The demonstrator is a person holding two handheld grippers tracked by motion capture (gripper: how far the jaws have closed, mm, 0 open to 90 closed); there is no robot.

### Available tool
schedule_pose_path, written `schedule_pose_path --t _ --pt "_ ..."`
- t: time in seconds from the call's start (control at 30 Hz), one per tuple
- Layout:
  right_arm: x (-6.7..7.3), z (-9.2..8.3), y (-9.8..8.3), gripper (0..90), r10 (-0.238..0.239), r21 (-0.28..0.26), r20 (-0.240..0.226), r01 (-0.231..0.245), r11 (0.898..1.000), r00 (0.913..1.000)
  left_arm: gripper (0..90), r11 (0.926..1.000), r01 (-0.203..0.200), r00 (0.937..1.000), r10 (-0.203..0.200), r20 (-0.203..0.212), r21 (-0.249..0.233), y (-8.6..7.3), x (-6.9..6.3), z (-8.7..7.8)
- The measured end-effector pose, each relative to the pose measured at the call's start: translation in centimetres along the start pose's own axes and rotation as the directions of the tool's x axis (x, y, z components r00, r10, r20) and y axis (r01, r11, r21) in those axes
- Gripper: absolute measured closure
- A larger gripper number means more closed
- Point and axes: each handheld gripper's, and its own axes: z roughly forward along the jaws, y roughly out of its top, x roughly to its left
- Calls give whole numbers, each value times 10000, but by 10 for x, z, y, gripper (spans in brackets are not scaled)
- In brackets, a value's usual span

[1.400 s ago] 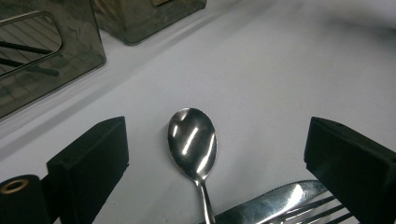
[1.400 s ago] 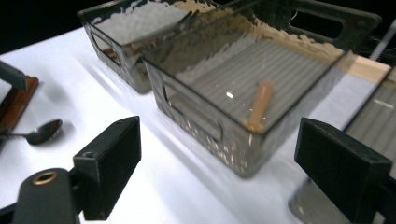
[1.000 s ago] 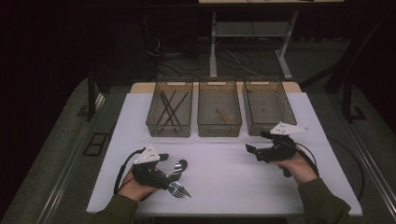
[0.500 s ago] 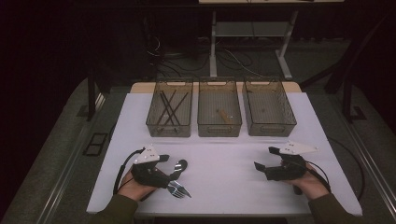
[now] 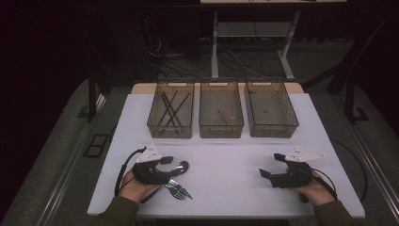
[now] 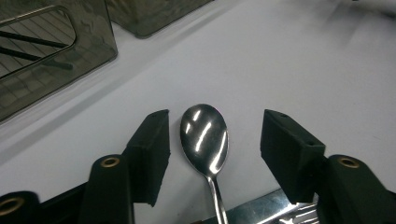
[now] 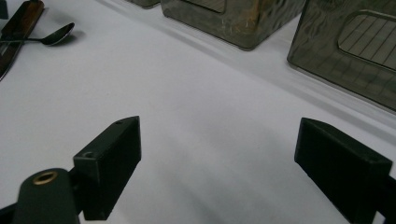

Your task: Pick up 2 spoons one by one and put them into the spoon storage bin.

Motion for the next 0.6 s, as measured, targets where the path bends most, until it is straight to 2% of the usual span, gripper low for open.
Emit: schedule_pose_path --t 0.07,0.2,0.4,0.6 --pt "1 0 0 146 -26 18 21 26 10000 10000 451 9999 -36 10000 37 -40 144 2 1 2" --pt "0 1 0 147 -58 88 41 58 9999 10000 497 9991 157 9998 -152 -123 388 6 4 8" --pt "1 2 0 147 -142 130 79 141 9998 9999 546 9979 337 9994 -331 -106 548 11 7 16" --pt "1 2 -1 147 -196 201 92 194 9996 9998 550 9946 384 9993 -378 -83 965 10 10 24"
